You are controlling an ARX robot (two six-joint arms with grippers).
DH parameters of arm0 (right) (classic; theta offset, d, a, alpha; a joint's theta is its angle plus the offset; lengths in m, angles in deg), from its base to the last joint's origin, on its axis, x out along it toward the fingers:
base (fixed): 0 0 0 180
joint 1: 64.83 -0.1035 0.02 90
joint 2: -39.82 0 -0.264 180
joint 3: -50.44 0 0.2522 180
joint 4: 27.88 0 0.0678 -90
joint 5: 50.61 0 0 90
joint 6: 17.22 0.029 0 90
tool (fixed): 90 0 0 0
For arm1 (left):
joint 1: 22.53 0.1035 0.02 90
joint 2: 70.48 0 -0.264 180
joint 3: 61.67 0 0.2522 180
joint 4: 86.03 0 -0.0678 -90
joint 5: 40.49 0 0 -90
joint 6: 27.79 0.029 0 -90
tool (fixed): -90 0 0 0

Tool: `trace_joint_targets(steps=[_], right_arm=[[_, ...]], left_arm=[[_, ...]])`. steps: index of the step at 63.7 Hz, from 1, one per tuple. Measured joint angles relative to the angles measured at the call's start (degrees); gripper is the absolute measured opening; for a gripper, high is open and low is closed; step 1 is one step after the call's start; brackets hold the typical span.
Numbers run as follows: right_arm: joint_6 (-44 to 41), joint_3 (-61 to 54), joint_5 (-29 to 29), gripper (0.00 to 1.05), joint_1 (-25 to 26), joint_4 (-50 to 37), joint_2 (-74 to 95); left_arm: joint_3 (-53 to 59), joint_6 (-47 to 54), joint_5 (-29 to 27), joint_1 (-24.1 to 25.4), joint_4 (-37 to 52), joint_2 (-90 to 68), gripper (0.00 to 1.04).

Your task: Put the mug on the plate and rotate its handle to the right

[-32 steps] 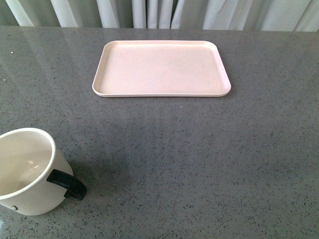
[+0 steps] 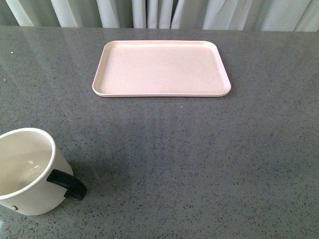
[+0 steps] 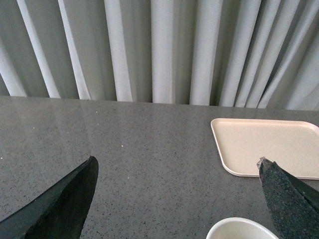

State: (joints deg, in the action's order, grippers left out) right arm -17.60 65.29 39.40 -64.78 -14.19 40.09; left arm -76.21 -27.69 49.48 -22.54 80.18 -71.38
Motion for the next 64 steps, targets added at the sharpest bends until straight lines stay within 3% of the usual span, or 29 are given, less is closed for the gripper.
trace_joint_targets(steps=[12, 17, 22, 25, 31, 64], right_arm=[[0.0, 0.0, 0.0, 0.96, 0.0, 0.0, 0.0], [0.0, 0.0, 0.11, 0.96, 0.0, 0.0, 0.0], [0.0, 0.0, -0.02, 0.96, 0.0, 0.0, 0.0], [0.0, 0.0, 0.0, 0.96, 0.0, 0.0, 0.0], [0.0, 0.0, 0.0, 0.96, 0.0, 0.0, 0.0], [0.0, 0.0, 0.0, 0.96, 0.0, 0.0, 0.0]], left_arm=[[-0.11, -0.5, -0.48, -0.09, -0.37, -0.31, 0.96], [-6.25, -7.45, -5.99, -0.55, -14.56, -8.44, 0.96], [-11.67, -11.89, -5.38, 3.23, -21.2, -20.17, 0.96], [-13.62, -12.94, -3.15, 6.43, -19.78, -26.88, 0.96], [-15.52, -12.85, -2.01, 7.5, -15.58, -35.71, 0.96], [-17.94, -12.68, -3.41, -0.85, -3.67, -58.16, 0.96]])
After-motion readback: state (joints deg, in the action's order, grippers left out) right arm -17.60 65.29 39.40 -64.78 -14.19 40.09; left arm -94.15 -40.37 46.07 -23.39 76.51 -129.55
